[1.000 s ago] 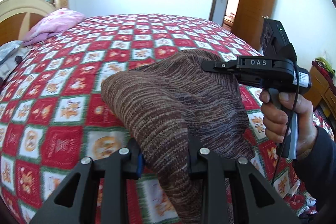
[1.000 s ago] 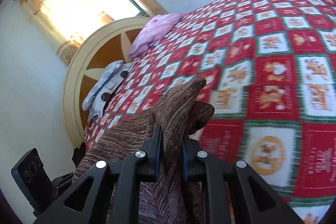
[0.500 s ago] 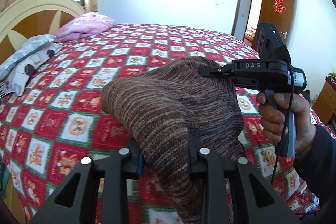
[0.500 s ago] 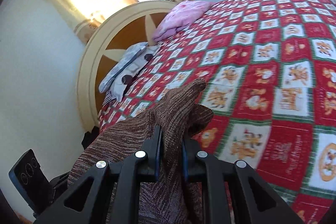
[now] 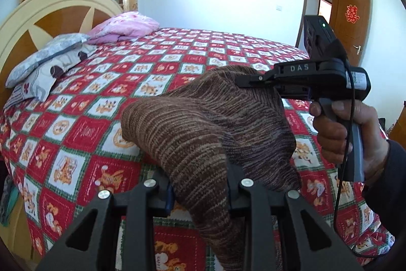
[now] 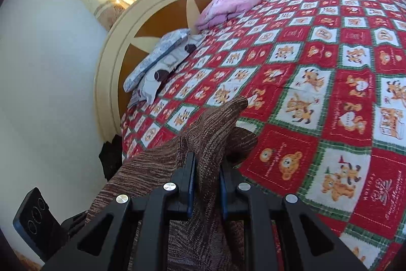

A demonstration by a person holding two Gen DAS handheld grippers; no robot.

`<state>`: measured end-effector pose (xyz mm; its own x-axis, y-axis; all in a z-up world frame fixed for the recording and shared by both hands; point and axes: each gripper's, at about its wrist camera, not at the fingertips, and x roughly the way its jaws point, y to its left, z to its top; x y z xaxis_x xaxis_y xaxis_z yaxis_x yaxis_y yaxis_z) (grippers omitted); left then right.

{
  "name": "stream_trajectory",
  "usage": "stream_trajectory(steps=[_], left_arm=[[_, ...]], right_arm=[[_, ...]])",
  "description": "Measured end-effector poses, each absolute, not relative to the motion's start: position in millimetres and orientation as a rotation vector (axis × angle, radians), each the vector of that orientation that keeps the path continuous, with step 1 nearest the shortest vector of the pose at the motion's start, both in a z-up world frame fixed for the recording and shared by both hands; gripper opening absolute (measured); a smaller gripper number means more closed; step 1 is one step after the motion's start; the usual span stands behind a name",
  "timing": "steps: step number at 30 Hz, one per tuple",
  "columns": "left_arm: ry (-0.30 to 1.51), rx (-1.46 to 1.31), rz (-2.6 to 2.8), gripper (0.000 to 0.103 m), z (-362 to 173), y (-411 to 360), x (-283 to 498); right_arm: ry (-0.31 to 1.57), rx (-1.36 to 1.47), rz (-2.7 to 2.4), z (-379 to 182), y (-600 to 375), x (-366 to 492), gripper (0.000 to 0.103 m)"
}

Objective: Fold small clothes
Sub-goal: 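Lift the sweater bundle with both grippers and carry it toward the headboard, then lower the sweater bundle onto the quilt and open both grippers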

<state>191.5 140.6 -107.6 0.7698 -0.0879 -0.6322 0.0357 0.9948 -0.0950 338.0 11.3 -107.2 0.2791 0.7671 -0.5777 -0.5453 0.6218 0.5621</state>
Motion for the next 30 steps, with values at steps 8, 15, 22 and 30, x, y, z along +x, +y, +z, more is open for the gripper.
stream_trajectory(steps=[8, 15, 22, 30], left_arm=[[0.743, -0.107, -0.053, 0.03, -130.7, 153.3, 187.1], [0.763, -0.113, -0.05, 0.03, -145.3, 157.9, 181.5], [0.779, -0.112, -0.051, 0.03, -163.4, 159.2, 177.1], [0.787, -0.134, -0.054, 0.031, -178.5, 162.6, 175.3]], right_arm=[[0.994, 0.209, 0.899, -124.0, 45.0, 343.7, 0.015], [1.037, 0.187, 0.875, -140.7, 61.2, 352.6, 0.015], [1.071, 0.193, 0.85, -157.1, 66.8, 357.0, 0.015], [1.111, 0.22, 0.813, -175.5, 44.8, 349.2, 0.036]])
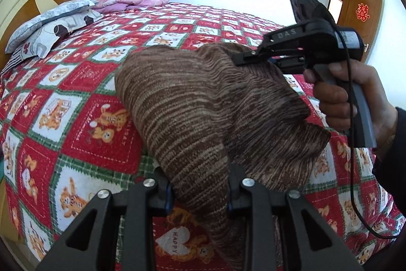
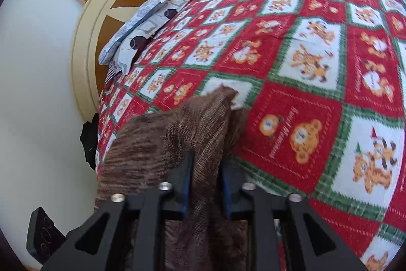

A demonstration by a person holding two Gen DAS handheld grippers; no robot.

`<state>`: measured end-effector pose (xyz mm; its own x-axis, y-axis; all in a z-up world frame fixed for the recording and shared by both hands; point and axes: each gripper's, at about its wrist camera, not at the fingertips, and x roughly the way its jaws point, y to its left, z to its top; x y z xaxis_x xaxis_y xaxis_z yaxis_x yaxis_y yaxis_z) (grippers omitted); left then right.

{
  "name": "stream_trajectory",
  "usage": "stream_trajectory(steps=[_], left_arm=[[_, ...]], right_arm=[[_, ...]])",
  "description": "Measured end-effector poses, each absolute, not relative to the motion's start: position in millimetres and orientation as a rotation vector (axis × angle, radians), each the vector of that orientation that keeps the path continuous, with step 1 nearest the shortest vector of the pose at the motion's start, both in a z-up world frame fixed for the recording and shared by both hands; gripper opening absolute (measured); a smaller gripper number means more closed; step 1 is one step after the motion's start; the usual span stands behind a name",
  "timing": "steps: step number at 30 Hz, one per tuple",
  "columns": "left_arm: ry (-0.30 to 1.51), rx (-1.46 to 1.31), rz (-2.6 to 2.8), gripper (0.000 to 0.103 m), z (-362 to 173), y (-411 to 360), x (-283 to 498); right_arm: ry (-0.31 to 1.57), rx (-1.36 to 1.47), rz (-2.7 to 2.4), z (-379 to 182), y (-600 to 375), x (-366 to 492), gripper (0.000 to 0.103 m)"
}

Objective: Fold small clothes
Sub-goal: 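Lower the sweater bundle onto the quilt and open both grippers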

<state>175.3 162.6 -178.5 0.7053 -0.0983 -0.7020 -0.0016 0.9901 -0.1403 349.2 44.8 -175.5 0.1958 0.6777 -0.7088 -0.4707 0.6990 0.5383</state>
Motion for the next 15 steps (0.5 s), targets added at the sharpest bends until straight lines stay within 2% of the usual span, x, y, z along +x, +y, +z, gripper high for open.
stream_trajectory(steps=[1, 4, 8, 12, 14, 15], left_arm=[[0.784, -0.137, -0.055, 0.031, -178.6, 162.7, 174.9], [0.784, -0.134, -0.055, 0.031, -178.4, 161.8, 175.2], [0.785, -0.135, -0.053, 0.034, -178.6, 161.3, 175.4], [0.787, -0.109, -0.028, 0.049, -165.1, 167.8, 170.9], [0.738, -0.097, -0.011, 0.066, -151.4, 174.3, 163.2], [0.676, -0.078, 0.034, 0.069, -140.0, 178.5, 156.7]], right_arm=[[1.114, 0.225, 0.814, -176.5, 38.6, 345.5, 0.044], [1.101, 0.233, 0.832, -175.6, 19.5, 331.8, 0.051], [1.092, 0.25, 0.85, -175.2, -8.9, 307.8, 0.054], [1.105, 0.236, 0.874, -178.4, -30.8, 282.1, 0.059], [1.115, 0.232, 0.896, -182.6, -34.7, 271.8, 0.062], [1.123, 0.226, 0.899, -185.7, -34.1, 269.1, 0.062]])
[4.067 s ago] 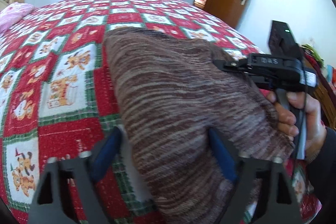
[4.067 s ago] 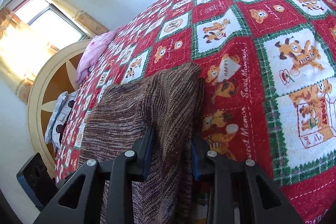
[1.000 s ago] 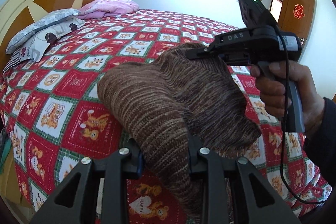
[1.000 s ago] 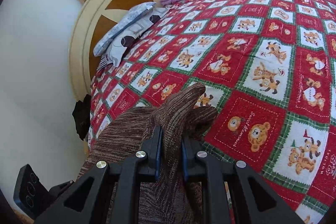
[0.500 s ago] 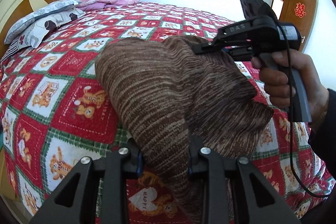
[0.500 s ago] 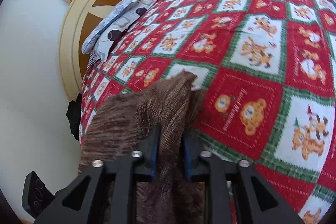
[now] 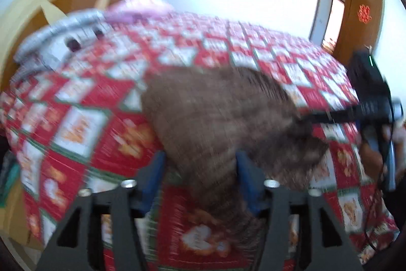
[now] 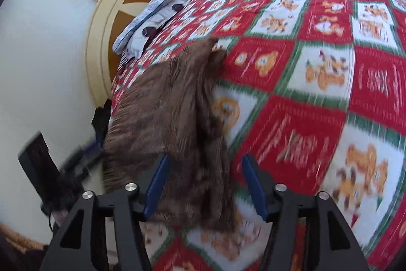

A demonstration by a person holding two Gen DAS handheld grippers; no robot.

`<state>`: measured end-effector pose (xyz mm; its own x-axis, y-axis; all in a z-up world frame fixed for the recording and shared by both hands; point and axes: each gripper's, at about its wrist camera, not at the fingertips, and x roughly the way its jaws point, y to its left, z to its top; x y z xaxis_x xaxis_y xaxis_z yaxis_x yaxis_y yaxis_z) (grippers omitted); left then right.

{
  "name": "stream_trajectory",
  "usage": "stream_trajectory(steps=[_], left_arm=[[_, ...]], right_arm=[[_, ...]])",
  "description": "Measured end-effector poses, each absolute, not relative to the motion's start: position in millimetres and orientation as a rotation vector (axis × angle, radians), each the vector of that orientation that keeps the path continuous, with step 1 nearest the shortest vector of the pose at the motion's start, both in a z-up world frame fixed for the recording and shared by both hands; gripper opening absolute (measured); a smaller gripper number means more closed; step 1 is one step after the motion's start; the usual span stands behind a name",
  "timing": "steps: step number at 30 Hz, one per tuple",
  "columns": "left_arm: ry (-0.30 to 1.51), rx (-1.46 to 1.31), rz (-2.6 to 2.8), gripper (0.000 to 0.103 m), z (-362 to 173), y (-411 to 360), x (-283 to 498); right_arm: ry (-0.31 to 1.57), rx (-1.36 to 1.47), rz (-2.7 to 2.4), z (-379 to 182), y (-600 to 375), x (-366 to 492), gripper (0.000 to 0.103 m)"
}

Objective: Fold small clothes
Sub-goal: 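Lower the sweater bundle onto the quilt and open both grippers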

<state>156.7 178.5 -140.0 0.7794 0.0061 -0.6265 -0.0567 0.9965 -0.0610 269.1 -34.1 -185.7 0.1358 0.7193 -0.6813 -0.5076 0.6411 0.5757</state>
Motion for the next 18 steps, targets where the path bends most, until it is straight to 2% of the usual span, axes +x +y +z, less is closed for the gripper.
stream_trajectory(steps=[2, 5, 6, 7, 12, 18], left_arm=[[0.612, -0.052, 0.092, 0.08, -129.2, 183.3, 154.2], [0.612, -0.049, 0.149, 0.08, -129.8, 192.8, 171.8], [0.615, -0.049, 0.161, 0.08, -134.2, 193.6, 177.5], [0.633, -0.03, 0.19, 0.08, -142.4, 193.6, 187.6], [0.686, 0.034, 0.267, 0.084, -168.4, 193.0, 213.9], [0.651, 0.057, 0.305, 0.099, -180.3, 183.4, 208.6]], right_arm=[[1.135, 0.2, 0.901, -193.2, -28.3, 264.7, 0.062], [1.095, 0.106, 0.876, -194.4, -18.8, 253.5, 0.06], [1.105, 0.085, 0.867, -194.3, -16.4, 252.0, 0.031], [1.119, 0.072, 0.851, -194.1, -16.3, 250.1, 0.012], [1.12, 0.07, 0.866, -182.6, -38.3, 223.3, 0.011], [1.164, 0.141, 0.836, -209.7, -54.8, 225.3, 0.011]])
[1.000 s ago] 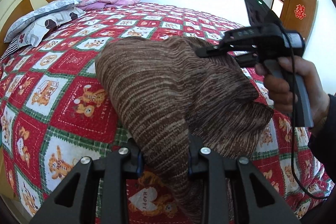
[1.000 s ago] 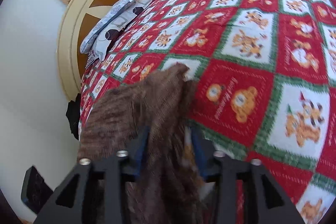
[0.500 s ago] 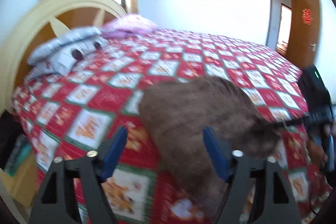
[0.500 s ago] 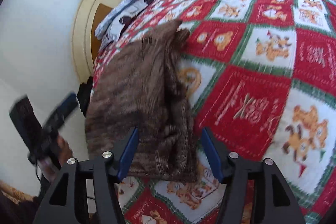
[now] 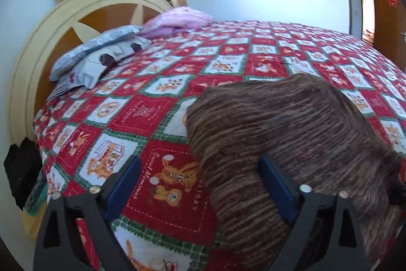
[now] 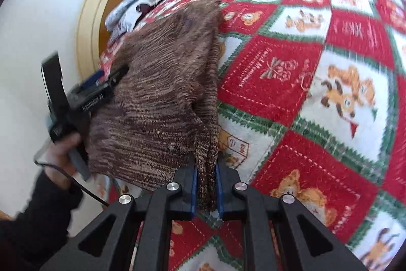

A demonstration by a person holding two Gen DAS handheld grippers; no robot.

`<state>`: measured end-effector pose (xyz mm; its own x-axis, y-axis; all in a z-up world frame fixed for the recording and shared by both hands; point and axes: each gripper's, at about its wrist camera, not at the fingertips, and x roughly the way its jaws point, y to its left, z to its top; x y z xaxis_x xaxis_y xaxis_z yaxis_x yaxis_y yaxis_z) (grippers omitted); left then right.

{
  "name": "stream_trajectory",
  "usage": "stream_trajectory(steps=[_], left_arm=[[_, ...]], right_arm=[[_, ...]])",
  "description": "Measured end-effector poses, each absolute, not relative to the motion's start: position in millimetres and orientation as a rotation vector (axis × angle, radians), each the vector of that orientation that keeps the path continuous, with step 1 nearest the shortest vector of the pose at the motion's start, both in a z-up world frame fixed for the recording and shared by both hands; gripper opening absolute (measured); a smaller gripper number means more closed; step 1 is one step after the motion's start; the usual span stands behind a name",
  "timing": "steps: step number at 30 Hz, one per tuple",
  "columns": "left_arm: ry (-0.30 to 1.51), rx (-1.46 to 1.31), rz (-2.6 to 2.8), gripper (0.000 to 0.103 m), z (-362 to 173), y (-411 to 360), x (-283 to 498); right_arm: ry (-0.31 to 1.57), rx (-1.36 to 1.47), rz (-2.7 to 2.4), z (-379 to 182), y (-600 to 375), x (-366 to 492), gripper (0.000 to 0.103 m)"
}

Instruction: Fold small clothes

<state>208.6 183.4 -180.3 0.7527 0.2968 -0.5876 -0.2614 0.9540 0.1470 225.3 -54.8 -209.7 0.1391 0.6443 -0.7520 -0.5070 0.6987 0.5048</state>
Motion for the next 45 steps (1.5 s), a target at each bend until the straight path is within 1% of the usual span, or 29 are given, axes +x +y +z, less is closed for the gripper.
stream_trajectory(steps=[6, 11, 13, 16, 18, 19, 20, 21, 22, 26, 29, 32, 37, 45], left_arm=[[0.692, -0.011, 0.29, 0.1, -173.8, 189.0, 200.1], [0.707, -0.022, 0.245, 0.103, -164.8, 173.8, 172.0], [0.735, -0.002, 0.206, 0.103, -169.7, 161.3, 165.3], [0.786, 0.069, 0.189, 0.103, -191.4, 143.6, 162.8], [0.781, 0.038, 0.187, 0.103, -198.8, 143.2, 158.8], [0.781, 0.01, 0.185, 0.103, -197.3, 144.2, 156.8], [0.792, 0.003, 0.181, 0.103, -194.6, 144.2, 156.1], [0.802, 0.008, 0.177, 0.103, -190.8, 143.1, 155.5], [0.794, 0.028, 0.181, 0.103, -182.2, 140.9, 152.1], [0.693, 0.066, 0.172, 0.103, -149.6, 131.8, 127.4], [0.626, 0.059, 0.15, 0.103, -123.6, 125.9, 109.8], [0.593, 0.045, 0.139, 0.103, -110.9, 121.1, 102.4], [0.562, 0.069, 0.128, 0.103, -101.8, 111.1, 94.9], [0.561, 0.077, 0.125, 0.103, -100.9, 103.0, 89.6]], right_arm=[[1.145, 0.118, 0.805, -205.7, -58.1, 210.4, 0.012], [1.097, 0.109, 0.771, -207.9, -59.5, 197.2, 0.012], [1.076, 0.111, 0.76, -208.6, -60.3, 193.4, 0.012], [1.015, 0.069, 0.721, -206.1, -57.5, 181.3, 0.014], [0.993, 0.073, 0.675, -200.6, -58.6, 171.3, 0.022], [0.99, 0.087, 0.652, -197.4, -61.7, 165.5, 0.031], [0.981, 0.102, 0.634, -193.0, -65.9, 156.7, 0.037], [0.964, 0.106, 0.625, -187.7, -67.9, 150.3, 0.051], [0.936, 0.098, 0.615, -181.3, -69.9, 142.4, 0.055], [0.759, -0.017, 0.566, -142.3, -75.5, 106.3, 0.055], [0.664, -0.041, 0.565, -119.1, -78.9, 88.8, 0.058], [0.605, -0.06, 0.572, -105.6, -81.1, 75.1, 0.06], [0.572, -0.063, 0.578, -97.0, -85.0, 63.1, 0.061], [0.535, -0.024, 0.553, -88.0, -92.2, 58.9, 0.061]])
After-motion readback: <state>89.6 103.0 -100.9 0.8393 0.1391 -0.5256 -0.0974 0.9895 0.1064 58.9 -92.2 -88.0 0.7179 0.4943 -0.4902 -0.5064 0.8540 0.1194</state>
